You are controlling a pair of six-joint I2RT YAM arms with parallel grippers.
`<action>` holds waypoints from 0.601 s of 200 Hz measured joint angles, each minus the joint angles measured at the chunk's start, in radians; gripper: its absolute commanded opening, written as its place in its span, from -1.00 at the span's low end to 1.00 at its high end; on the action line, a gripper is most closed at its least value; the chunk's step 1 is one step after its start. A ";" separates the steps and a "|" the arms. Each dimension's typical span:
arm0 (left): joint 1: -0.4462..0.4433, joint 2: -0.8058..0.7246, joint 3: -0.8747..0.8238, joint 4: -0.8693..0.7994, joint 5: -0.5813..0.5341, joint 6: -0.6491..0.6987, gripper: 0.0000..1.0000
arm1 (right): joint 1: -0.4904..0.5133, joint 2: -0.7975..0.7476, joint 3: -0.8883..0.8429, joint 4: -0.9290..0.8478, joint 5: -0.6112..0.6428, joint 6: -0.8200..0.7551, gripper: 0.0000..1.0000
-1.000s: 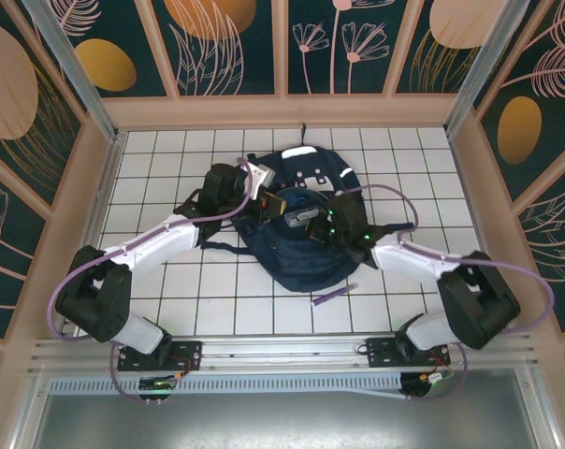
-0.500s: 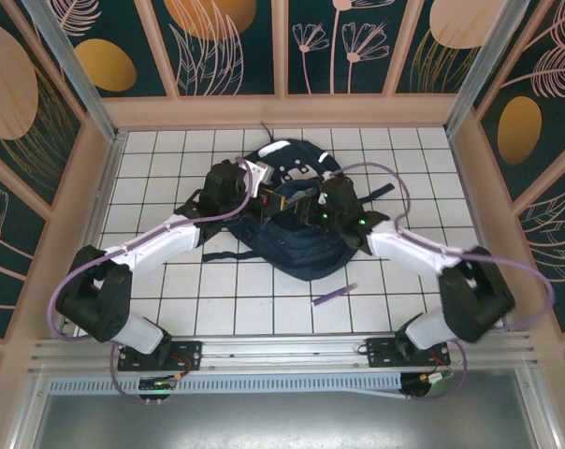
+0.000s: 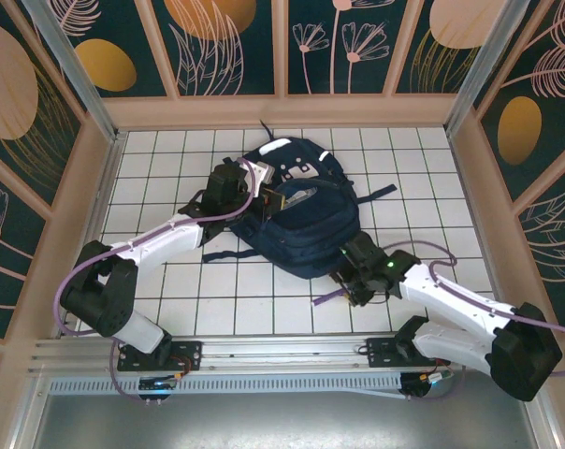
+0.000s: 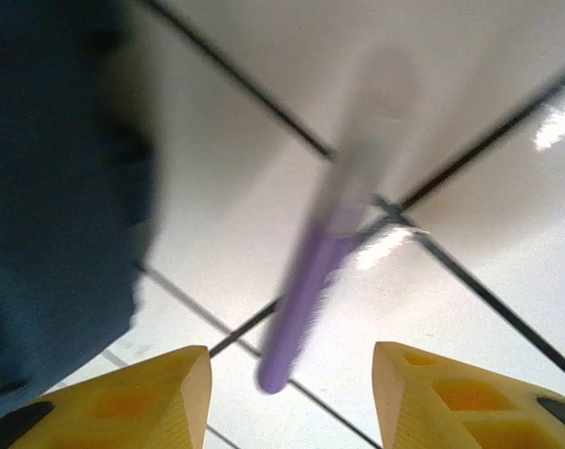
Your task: Pack the student bag
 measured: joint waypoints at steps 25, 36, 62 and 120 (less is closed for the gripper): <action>0.000 -0.001 -0.013 0.012 -0.001 0.010 -1.00 | -0.038 0.093 -0.010 0.042 -0.040 0.054 -0.09; 0.000 -0.003 -0.022 0.019 -0.001 0.011 -1.00 | -0.051 0.139 -0.009 0.069 -0.043 0.059 -0.16; 0.000 -0.010 -0.040 0.023 -0.001 0.011 -1.00 | -0.055 0.227 0.001 0.083 -0.045 0.068 -0.23; 0.000 -0.026 -0.053 0.027 -0.001 0.035 -1.00 | -0.037 0.206 0.016 0.031 -0.016 0.120 -0.88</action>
